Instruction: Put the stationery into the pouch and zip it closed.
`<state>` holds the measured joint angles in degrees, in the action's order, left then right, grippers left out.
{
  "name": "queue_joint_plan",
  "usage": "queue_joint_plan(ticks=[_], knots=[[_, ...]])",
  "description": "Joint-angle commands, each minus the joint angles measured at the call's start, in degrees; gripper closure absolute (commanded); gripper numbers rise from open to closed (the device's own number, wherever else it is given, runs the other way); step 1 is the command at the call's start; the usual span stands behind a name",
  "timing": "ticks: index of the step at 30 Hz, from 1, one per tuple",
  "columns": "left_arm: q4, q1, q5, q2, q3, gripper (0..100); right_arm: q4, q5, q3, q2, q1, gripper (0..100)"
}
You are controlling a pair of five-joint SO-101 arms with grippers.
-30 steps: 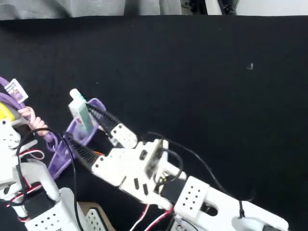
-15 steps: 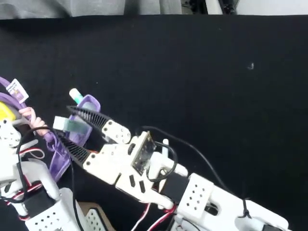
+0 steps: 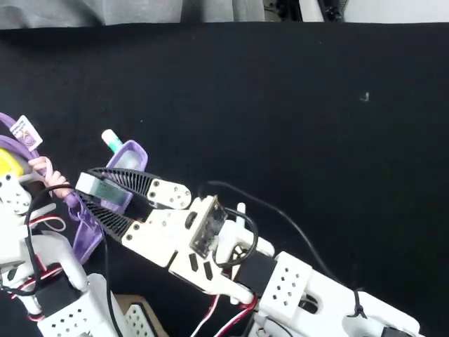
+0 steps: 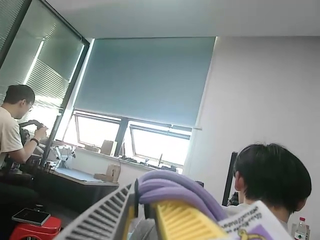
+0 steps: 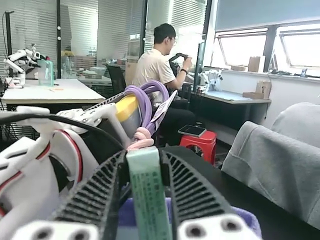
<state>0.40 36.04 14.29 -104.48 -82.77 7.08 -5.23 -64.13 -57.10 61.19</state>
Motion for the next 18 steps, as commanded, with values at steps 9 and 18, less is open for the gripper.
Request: queue_joint_plan(ticks=[9,18], knots=[[-1.05,0.48,0.35,0.18,-0.75,97,9.14,5.71,-4.44,-11.21,-5.71,98.8],[-0.97,0.04,0.35,0.18,-0.84,97,22.07,5.98,-8.48,-4.26,-6.33,98.8]])
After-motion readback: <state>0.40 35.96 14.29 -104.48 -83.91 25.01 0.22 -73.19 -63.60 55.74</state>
